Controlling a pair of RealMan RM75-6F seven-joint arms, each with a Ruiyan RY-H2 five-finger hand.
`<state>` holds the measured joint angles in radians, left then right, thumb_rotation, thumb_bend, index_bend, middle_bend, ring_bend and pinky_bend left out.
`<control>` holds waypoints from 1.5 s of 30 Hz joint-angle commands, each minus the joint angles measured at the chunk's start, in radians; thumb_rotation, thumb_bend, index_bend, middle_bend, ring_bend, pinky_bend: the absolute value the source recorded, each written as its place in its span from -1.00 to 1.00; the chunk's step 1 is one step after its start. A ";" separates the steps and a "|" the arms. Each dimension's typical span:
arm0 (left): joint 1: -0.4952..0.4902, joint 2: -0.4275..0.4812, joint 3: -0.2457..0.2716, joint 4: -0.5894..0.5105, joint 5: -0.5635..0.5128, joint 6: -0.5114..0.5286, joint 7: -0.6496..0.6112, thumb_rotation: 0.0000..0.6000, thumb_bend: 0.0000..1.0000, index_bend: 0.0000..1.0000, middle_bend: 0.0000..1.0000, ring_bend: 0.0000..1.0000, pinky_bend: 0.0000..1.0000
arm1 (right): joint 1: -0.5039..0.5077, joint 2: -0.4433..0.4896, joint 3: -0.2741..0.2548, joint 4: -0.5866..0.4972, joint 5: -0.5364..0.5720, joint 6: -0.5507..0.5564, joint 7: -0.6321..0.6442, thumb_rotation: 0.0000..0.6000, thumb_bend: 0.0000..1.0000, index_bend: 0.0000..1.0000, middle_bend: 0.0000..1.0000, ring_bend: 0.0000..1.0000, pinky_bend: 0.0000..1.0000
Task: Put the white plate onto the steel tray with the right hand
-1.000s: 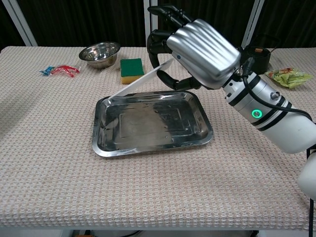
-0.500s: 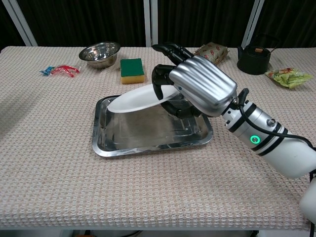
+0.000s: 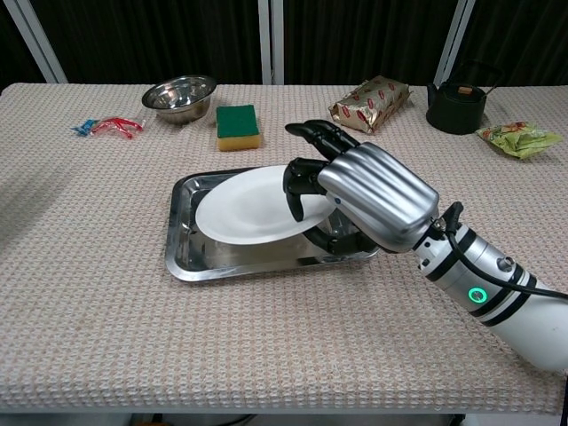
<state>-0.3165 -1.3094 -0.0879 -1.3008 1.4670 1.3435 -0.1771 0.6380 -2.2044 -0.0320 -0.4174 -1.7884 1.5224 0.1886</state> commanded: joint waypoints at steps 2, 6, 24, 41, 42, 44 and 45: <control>0.000 0.004 0.002 -0.011 0.000 -0.005 0.010 1.00 -0.78 -0.57 -0.61 -0.71 -0.61 | 0.004 0.009 0.001 -0.026 0.016 -0.030 -0.013 1.00 0.07 1.00 -0.35 -1.00 -1.00; 0.000 0.011 0.001 -0.024 -0.001 -0.006 0.012 1.00 -0.78 -0.57 -0.61 -0.71 -0.61 | 0.006 0.017 -0.001 -0.053 0.029 -0.067 -0.020 1.00 -0.07 0.94 -0.41 -1.00 -1.00; -0.001 0.016 0.000 -0.028 -0.009 -0.023 -0.003 1.00 -0.78 -0.58 -0.61 -0.71 -0.61 | 0.014 0.142 -0.015 -0.270 0.045 -0.138 -0.060 1.00 -0.70 -0.33 -0.80 -1.00 -1.00; -0.006 0.021 0.001 -0.048 -0.004 -0.032 -0.002 1.00 -0.78 -0.58 -0.61 -0.71 -0.61 | 0.024 0.483 0.039 -0.881 0.206 -0.399 -0.369 1.00 -1.00 -1.00 -1.00 -1.00 -1.00; -0.007 0.022 0.001 -0.051 -0.004 -0.032 -0.001 1.00 -0.78 -0.58 -0.61 -0.71 -0.61 | 0.022 0.496 0.047 -0.905 0.227 -0.414 -0.390 1.00 -1.00 -1.00 -1.00 -1.00 -1.00; -0.007 0.024 0.001 -0.055 -0.002 -0.030 0.002 1.00 -0.78 -0.58 -0.61 -0.71 -0.61 | 0.019 0.516 0.056 -0.939 0.252 -0.429 -0.411 1.00 -1.00 -1.00 -1.00 -1.00 -1.00; -0.005 0.025 0.002 -0.058 -0.001 -0.028 0.005 1.00 -0.78 -0.58 -0.61 -0.71 -0.61 | 0.016 0.529 0.059 -0.961 0.257 -0.430 -0.415 1.00 -1.00 -1.00 -1.00 -1.00 -1.00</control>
<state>-0.3224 -1.2851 -0.0863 -1.3582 1.4655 1.3147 -0.1730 0.6596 -1.7061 0.0117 -1.3403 -1.5529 1.1120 -0.2023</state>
